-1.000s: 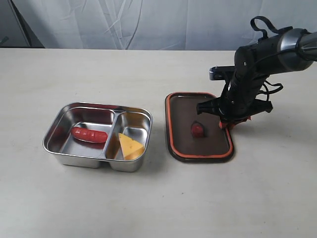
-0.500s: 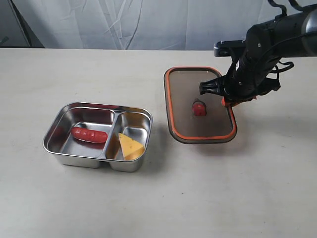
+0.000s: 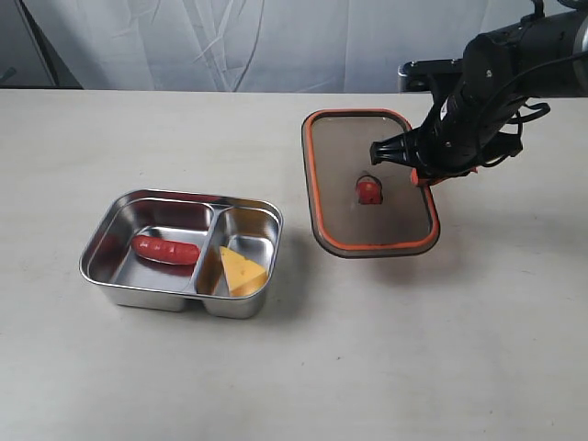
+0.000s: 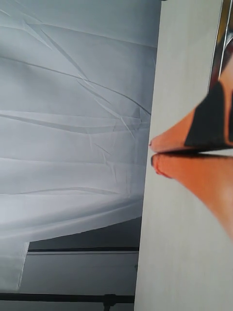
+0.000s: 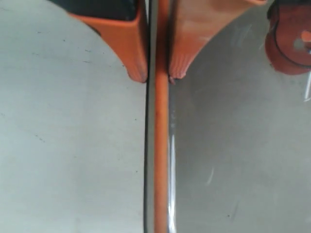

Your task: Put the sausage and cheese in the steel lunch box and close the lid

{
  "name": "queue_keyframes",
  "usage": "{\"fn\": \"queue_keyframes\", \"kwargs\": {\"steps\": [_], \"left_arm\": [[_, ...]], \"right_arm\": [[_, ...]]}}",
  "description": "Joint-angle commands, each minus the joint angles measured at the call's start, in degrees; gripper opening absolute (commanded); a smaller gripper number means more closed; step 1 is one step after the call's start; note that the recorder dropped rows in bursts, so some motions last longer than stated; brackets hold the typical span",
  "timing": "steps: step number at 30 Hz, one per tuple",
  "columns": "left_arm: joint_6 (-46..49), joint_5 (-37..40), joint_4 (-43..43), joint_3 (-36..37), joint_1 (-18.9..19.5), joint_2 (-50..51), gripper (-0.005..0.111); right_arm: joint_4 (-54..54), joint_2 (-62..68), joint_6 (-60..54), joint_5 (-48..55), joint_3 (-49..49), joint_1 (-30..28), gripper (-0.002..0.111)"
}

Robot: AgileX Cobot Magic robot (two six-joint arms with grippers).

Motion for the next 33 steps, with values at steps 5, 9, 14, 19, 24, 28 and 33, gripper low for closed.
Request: {"fn": "queue_keyframes", "kwargs": {"steps": [5, 9, 14, 19, 24, 28, 33], "left_arm": [[-0.24, -5.88, 0.03, 0.29, 0.08, -0.27, 0.0], [-0.24, -12.5, -2.74, 0.29, 0.08, -0.27, 0.0], [0.84, -20.15, -4.9, 0.29, 0.08, -0.27, 0.0], [1.25, -23.4, -6.68, 0.29, 0.08, -0.27, 0.0], [-5.75, -21.51, -15.35, 0.29, 0.08, -0.27, 0.0], [-10.96, -18.44, -19.13, 0.29, -0.02, -0.27, 0.0], [-18.66, -22.12, -9.82, -4.65, -0.13, 7.51, 0.0]], "right_arm": [[-0.34, -0.63, -0.49, -0.41, 0.09, -0.27, 0.0], [-0.34, -0.63, -0.49, -0.41, 0.09, -0.27, 0.0], [-0.34, -0.77, -0.59, -0.29, 0.09, -0.27, 0.0], [-0.34, -1.0, -0.7, 0.11, 0.09, -0.27, 0.0], [-0.34, -1.0, -0.82, 0.09, 0.09, -0.27, 0.0], [-0.34, -1.6, -2.12, -0.13, 0.09, -0.27, 0.0], [-0.34, -4.82, -3.72, -0.5, 0.09, -0.27, 0.0]]}}
